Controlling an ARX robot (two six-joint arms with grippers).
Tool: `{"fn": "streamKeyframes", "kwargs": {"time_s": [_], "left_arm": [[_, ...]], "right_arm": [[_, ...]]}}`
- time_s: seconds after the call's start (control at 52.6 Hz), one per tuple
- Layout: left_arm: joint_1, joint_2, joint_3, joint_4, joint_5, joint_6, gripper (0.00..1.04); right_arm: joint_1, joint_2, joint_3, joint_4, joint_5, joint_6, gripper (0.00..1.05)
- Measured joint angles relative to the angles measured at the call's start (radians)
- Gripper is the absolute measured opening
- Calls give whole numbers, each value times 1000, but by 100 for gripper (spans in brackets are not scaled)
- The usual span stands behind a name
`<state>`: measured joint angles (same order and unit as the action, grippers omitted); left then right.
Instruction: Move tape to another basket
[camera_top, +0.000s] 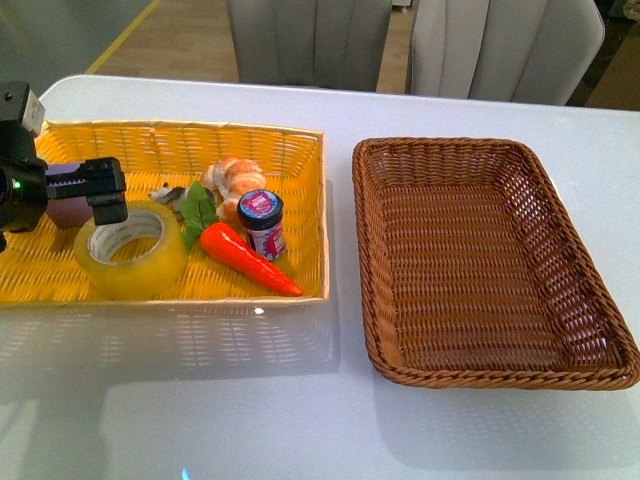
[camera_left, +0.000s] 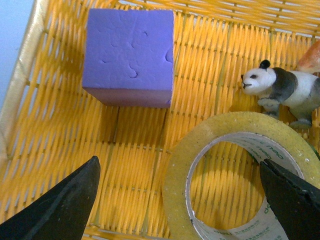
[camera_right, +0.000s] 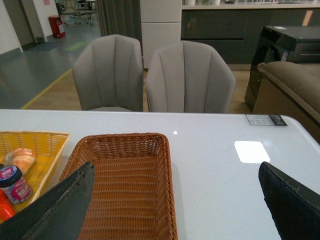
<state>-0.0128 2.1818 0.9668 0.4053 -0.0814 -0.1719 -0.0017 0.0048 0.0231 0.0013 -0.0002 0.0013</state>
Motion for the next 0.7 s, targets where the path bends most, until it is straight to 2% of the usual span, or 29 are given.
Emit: {"fn": "streamKeyframes", "kwargs": {"time_s": [0.703], "left_arm": [[7,105,59,-48,14,-9,96]], "right_arm": [[0,0,0,0,0,0,96]]}}
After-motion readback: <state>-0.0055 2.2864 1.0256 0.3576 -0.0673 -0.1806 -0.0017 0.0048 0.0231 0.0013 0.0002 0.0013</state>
